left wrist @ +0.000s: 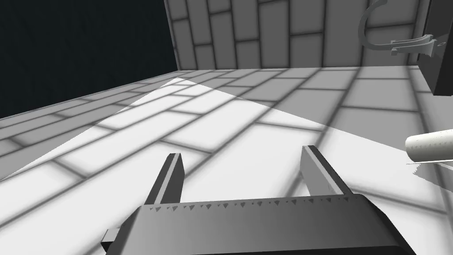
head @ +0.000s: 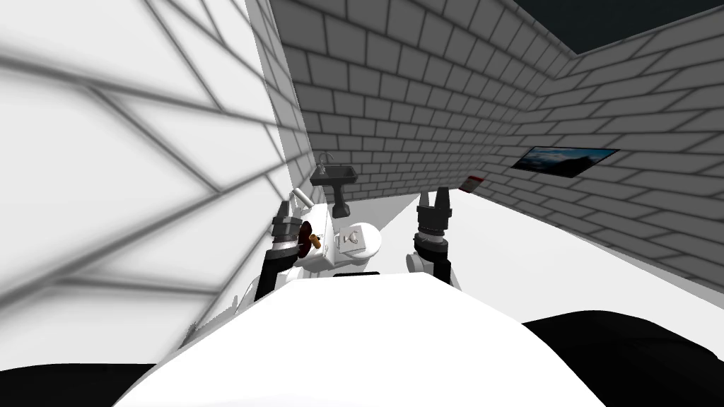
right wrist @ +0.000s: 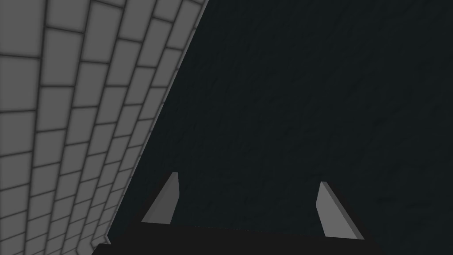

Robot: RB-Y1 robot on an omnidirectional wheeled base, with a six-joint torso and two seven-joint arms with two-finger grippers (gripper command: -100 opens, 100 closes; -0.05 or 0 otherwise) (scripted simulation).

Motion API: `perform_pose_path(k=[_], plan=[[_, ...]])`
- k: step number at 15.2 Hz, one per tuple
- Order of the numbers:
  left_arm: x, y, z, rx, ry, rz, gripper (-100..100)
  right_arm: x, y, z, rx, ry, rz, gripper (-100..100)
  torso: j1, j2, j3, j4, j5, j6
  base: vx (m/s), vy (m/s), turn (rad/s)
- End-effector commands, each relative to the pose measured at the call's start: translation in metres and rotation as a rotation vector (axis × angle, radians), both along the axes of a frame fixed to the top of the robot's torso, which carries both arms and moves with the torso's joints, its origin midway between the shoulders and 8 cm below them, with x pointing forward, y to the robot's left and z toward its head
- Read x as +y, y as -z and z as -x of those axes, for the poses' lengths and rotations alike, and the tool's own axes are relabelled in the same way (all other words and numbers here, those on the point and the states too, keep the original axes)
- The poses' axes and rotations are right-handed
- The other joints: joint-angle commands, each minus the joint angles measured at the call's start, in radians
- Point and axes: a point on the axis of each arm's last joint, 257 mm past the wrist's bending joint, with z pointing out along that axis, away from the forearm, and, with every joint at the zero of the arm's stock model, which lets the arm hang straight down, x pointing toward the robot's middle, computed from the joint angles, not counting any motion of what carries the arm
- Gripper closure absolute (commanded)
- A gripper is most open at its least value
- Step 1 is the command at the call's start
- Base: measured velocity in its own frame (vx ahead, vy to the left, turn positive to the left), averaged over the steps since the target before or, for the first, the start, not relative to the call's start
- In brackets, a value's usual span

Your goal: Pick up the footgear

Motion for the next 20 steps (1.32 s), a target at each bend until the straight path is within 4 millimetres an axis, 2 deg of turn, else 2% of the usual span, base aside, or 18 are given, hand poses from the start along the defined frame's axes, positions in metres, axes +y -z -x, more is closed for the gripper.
perform_pose_path(k=[1,6,9,10,12,13,15,16,19,20], plan=[[0.000,0.007,-0.001,0.031,0.010,-0.040,-100,0.000,0.000,0.000,0.000,0.000,0.000,0,0.000,0.000,0.000,0.000,0.000,0.000,0.002,-0.006,0.001],[0.004,0.024,-0.003,0.098,0.016,-0.106,-100,0.000,0.000,0.000,0.000,0.000,0.000,0,-0.001,0.000,0.000,0.000,0.000,0.000,0.004,-0.014,0.003],[0.014,0.049,-0.004,0.193,0.012,-0.183,-100,0.000,0.000,0.000,0.000,0.000,0.000,0,-0.001,0.000,0.000,0.000,0.000,0.000,0.005,-0.023,0.002],[0.014,0.049,-0.004,0.193,0.014,-0.187,-100,0.000,0.000,0.000,0.000,0.000,0.000,0,-0.001,0.000,0.000,0.000,0.000,0.000,0.007,-0.027,0.005],[0.024,0.069,-0.003,0.268,0.007,-0.246,-100,0.000,0.000,0.000,0.000,0.000,0.000,0,-0.001,0.000,0.000,0.000,0.000,0.000,0.003,-0.028,0.001],[0.024,0.069,-0.003,0.268,0.009,-0.249,-100,0.000,0.000,0.000,0.000,0.000,0.000,0,-0.002,0.000,0.000,0.000,0.000,0.000,0.002,-0.031,0.001],[0.036,0.090,-0.001,0.350,-0.003,-0.308,-100,0.000,0.000,0.000,0.000,0.000,0.000,0,-0.002,0.000,0.000,0.000,0.000,0.000,0.004,-0.040,-0.002],[0.036,0.090,-0.001,0.351,0.000,-0.316,-100,0.000,0.000,0.000,0.000,0.000,0.000,0,-0.002,0.000,0.000,0.000,-0.001,0.000,0.002,-0.038,0.004],[0.050,0.111,0.003,0.438,-0.011,-0.386,-100,0.000,0.000,0.000,0.000,0.000,0.000,0,-0.002,0.000,0.000,0.000,-0.001,0.000,0.007,-0.032,-0.003],[0.050,0.111,0.003,0.438,-0.011,-0.386,-100,0.000,0.000,0.000,0.000,0.000,0.000,0,-0.002,0.000,0.000,0.000,0.000,0.000,0.012,-0.031,-0.005]])
